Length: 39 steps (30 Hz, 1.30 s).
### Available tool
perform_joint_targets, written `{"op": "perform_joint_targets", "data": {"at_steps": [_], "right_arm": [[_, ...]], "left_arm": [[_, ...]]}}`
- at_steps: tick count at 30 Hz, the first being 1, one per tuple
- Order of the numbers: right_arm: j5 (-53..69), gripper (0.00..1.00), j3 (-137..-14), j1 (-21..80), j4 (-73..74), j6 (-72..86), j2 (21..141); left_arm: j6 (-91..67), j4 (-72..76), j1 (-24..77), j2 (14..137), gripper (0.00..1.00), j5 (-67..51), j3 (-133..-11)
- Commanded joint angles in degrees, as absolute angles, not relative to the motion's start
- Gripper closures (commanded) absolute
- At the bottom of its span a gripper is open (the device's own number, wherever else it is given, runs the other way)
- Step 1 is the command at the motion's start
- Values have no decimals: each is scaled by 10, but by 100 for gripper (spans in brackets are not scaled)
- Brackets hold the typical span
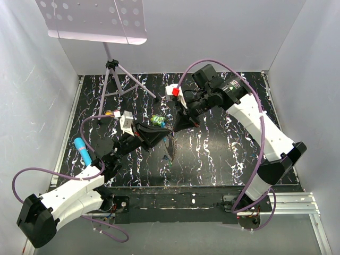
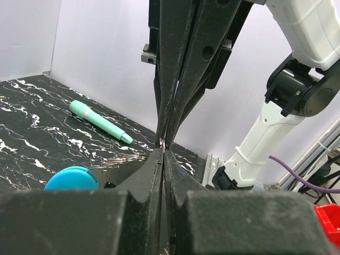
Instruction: Put the keys on the keyring
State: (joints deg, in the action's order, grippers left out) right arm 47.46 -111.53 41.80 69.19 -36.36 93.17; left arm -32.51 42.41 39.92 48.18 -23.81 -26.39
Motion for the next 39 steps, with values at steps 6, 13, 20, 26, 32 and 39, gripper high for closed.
{"op": "perform_joint_targets", "data": {"at_steps": [6,13,20,26,32,39], "right_arm": [[425,99,-1067,455,654,-367,909],[374,99,-1041,470,606,-324,896],[415,66,-1053,451,618,-309,881],[486,56,-1053,406,617,-298,874],[541,55,-1053,400,623,-301,888],[570,56,-1057,401,626,-301,907]], "left_arm": [[-367,506,399,474,100,-157,-246],[-395,558,399,503,100,-140,-243],[-383,545,398,499,100,-166,-231],[-368,541,398,490,100,-202,-218],[-363,547,398,498,100,-233,-228],[-369,555,399,509,100,-252,-237]]}}
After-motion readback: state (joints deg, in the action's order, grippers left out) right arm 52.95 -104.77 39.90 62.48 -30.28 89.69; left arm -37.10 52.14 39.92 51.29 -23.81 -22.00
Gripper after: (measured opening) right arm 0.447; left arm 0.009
